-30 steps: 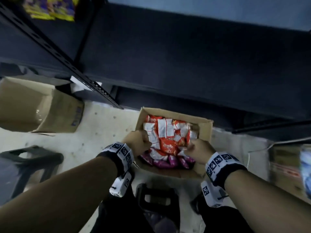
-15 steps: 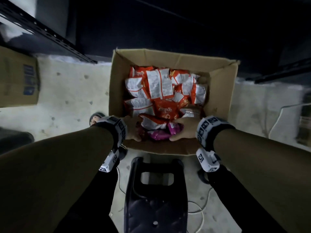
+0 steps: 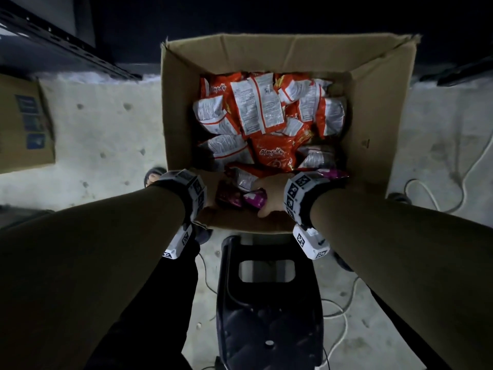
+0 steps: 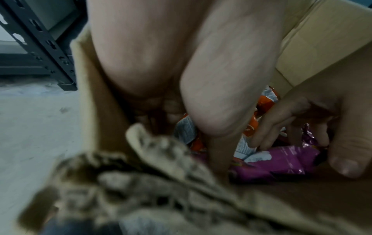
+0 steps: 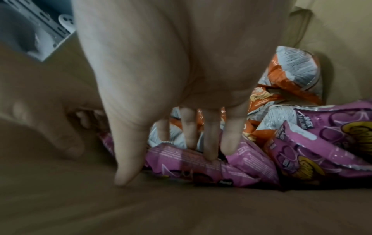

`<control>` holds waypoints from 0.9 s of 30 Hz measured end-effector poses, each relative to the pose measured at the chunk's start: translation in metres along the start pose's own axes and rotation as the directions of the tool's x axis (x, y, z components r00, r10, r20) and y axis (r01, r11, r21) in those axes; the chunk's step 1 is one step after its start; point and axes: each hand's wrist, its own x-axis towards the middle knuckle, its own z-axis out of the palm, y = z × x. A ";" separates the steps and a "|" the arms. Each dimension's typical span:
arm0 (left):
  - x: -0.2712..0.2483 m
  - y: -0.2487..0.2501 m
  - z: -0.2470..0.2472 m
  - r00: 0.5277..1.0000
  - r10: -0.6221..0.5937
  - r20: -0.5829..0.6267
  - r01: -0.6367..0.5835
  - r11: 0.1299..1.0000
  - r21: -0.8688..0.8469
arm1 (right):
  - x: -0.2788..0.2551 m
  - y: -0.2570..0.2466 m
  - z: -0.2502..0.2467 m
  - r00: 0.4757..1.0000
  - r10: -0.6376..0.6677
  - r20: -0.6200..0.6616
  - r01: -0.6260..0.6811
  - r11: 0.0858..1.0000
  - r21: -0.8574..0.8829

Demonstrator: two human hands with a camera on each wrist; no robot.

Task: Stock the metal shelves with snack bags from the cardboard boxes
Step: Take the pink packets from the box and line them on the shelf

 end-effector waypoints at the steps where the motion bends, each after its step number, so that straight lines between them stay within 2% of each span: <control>1: 0.001 0.001 -0.001 1.000 0.011 0.016 -0.010 1.000 -0.015 | 0.000 0.000 0.000 1.000 -0.005 0.007 0.005 1.000 -0.012; 9: 0.003 0.009 0.001 0.991 0.052 0.126 -0.051 0.999 -0.010 | -0.006 0.003 -0.006 0.996 0.034 0.082 -0.027 0.996 -0.080; 12: 0.002 0.011 0.002 0.992 0.045 0.115 -0.044 0.999 -0.003 | -0.009 0.004 -0.009 0.991 0.074 0.115 -0.060 0.991 -0.121; 18: 0.002 0.014 0.007 0.981 0.058 0.187 -0.019 0.979 -0.204 | -0.013 0.002 -0.007 0.983 0.111 0.147 -0.084 0.980 -0.179; 23: -0.017 0.016 0.002 0.976 0.115 0.184 -0.069 0.968 -0.240 | -0.044 0.009 -0.007 0.987 0.098 0.124 -0.084 0.990 -0.115; 27: -0.037 0.015 -0.004 0.978 0.138 0.156 -0.089 0.954 -0.285 | -0.070 0.014 -0.008 0.994 0.110 -0.006 -0.110 0.994 0.021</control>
